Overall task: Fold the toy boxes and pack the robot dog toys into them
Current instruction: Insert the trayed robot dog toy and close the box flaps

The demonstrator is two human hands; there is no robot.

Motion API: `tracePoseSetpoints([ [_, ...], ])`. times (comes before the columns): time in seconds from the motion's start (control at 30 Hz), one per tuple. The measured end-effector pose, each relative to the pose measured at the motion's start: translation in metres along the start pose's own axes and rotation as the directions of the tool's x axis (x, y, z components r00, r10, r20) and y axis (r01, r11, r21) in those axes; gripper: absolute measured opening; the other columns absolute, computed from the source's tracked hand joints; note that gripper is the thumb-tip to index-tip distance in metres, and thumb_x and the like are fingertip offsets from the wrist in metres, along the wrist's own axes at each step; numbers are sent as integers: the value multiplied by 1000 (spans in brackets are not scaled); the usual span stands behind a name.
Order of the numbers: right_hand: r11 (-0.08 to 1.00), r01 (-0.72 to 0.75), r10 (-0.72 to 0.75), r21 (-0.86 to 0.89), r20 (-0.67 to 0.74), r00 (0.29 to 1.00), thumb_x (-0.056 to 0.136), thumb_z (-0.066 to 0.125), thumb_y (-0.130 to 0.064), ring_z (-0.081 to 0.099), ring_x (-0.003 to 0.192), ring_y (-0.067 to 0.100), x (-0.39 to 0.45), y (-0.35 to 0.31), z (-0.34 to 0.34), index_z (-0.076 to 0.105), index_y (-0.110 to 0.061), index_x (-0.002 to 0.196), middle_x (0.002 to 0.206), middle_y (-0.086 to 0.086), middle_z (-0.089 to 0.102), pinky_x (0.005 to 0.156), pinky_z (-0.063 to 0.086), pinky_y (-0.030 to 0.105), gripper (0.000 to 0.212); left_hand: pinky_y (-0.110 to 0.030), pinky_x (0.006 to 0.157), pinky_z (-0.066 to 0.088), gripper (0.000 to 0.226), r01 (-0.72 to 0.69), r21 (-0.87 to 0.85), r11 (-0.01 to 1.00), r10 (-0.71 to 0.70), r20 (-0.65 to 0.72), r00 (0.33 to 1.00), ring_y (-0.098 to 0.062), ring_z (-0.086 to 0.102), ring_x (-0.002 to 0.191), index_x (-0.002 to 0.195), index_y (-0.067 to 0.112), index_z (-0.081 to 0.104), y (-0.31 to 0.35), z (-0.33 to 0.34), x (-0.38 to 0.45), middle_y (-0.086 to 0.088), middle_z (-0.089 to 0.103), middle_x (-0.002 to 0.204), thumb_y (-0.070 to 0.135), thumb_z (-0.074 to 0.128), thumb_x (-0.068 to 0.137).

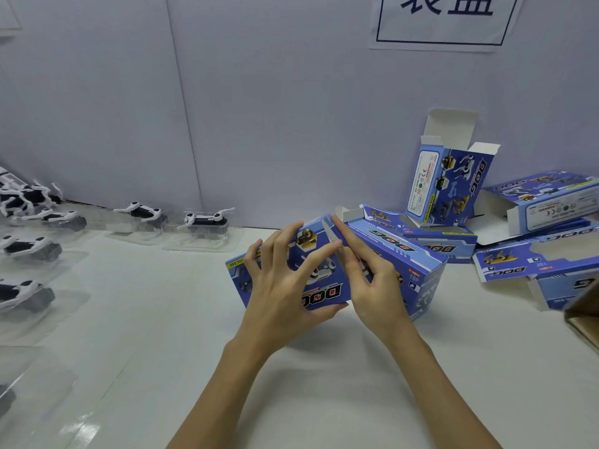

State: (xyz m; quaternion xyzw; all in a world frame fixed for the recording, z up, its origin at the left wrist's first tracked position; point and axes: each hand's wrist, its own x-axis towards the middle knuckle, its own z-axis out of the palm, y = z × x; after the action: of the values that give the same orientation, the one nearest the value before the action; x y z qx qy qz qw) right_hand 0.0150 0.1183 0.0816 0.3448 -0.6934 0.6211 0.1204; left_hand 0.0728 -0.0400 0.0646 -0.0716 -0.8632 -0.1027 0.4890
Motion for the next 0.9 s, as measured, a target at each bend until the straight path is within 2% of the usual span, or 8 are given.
tracePoseSetpoints([
  [0.17, 999, -2, 2, 36, 1, 1000, 106, 53, -33, 68, 117, 5, 1, -1, 3, 50, -59, 144, 124, -35, 62, 63, 61, 20, 46, -66, 108, 31, 83, 5, 3, 1000, -5, 9, 1000, -30, 35, 146, 144, 39, 53, 0, -1, -1, -11, 35, 160, 69, 82, 72],
  [0.33, 997, -13, 11, 74, 27, 1000, 107, 51, -32, 67, 121, 14, 1, 2, 4, 50, -54, 147, 131, -18, 64, 67, 64, 26, 45, -65, 109, 30, 79, 24, 14, 1000, -24, 15, 1000, -32, 36, 147, 143, 35, 60, 1, 1, 0, -12, 37, 161, 68, 81, 74],
  [0.43, 995, -34, 29, 92, 60, 998, 108, 49, -32, 66, 123, 13, 2, 3, 3, 49, -56, 147, 135, -9, 62, 69, 63, 25, 45, -64, 110, 30, 78, 30, 22, 999, -30, 20, 999, -33, 38, 147, 142, 33, 62, 1, 1, -1, -12, 37, 161, 68, 80, 75],
  [0.67, 985, -52, 31, 166, 125, 992, 112, 41, -24, 55, 134, 4, -2, -2, 11, 42, -51, 153, 147, -8, 49, 80, 61, 23, 48, -65, 111, 29, 76, 31, 16, 999, -31, 21, 999, -34, 37, 148, 145, 37, 53, -1, -1, 0, -12, 36, 163, 66, 76, 78],
  [0.83, 944, -76, 38, 322, 124, 992, 111, 46, -14, 55, 137, 9, -2, -2, 4, 46, -37, 154, 150, -15, 54, 83, 61, 26, 49, -61, 111, 32, 79, 15, 31, 999, -15, -17, 1000, -30, 37, 147, 145, 39, 53, -4, 1, 0, -9, 37, 162, 72, 76, 77],
  [0.9, 943, -85, 44, 322, 132, 990, 107, 52, -15, 59, 134, 14, 0, 0, -2, 49, -33, 152, 146, -15, 59, 81, 63, 29, 49, -59, 111, 33, 80, 22, 26, 999, -21, -38, 999, -28, 35, 147, 145, 42, 48, -6, 2, 0, -8, 37, 163, 75, 74, 77],
])
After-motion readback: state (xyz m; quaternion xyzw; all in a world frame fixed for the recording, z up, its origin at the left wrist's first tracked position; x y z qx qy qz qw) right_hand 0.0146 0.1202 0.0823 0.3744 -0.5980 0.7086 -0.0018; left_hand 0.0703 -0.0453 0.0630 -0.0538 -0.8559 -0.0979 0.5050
